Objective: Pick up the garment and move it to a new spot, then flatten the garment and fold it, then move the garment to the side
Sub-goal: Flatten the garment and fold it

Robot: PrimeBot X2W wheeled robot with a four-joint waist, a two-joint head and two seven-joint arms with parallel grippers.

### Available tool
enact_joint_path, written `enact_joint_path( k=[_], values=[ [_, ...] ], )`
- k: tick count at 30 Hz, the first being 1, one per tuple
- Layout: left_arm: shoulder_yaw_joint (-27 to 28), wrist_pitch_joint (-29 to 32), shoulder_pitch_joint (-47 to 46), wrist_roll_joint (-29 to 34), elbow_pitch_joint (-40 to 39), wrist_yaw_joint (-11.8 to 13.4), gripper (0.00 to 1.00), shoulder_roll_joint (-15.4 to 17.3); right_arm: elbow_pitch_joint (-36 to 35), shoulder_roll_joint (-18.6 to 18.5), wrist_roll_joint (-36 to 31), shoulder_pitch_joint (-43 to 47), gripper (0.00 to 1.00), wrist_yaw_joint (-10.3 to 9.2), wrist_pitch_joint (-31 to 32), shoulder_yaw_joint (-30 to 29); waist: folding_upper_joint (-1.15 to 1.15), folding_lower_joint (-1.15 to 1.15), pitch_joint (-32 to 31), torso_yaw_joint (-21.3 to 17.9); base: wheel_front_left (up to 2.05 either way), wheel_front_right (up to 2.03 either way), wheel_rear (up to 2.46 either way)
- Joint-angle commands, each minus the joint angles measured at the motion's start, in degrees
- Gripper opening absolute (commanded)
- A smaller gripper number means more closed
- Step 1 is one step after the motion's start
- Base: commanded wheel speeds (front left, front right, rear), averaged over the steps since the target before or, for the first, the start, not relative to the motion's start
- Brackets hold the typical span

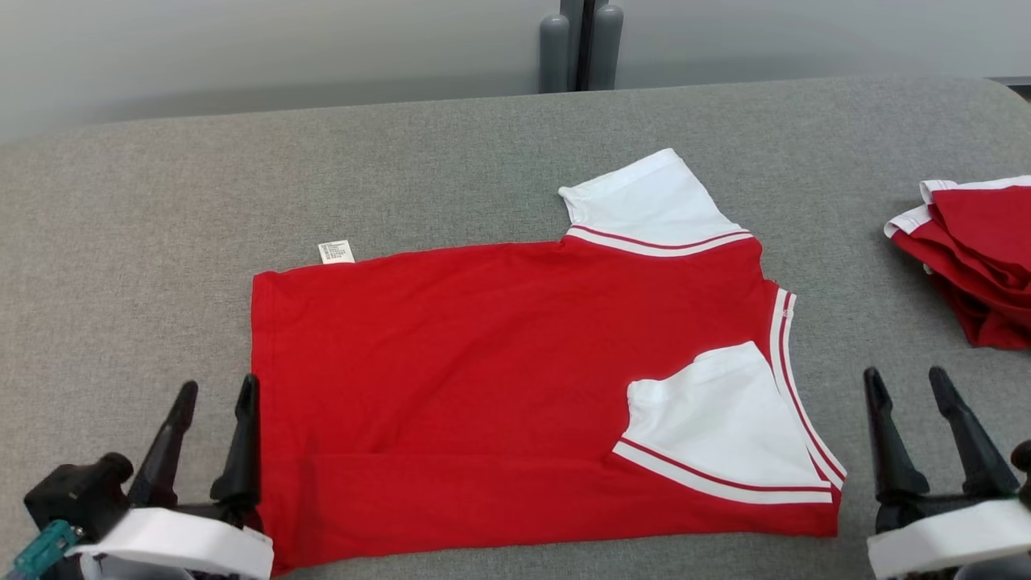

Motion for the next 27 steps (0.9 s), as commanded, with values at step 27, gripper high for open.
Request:
enact_joint_path(
  k=[27],
  values=[
    [-2.0,4.7,-21.0,3.0,7.7,-1.9,1.0,1.6,-0.6,-0.3,-0.8,-14.4,1.0,0.02,-1.0,2.2,0.0,0.0,9.8,-0.1,0.0,0.0,0.0]
  ],
)
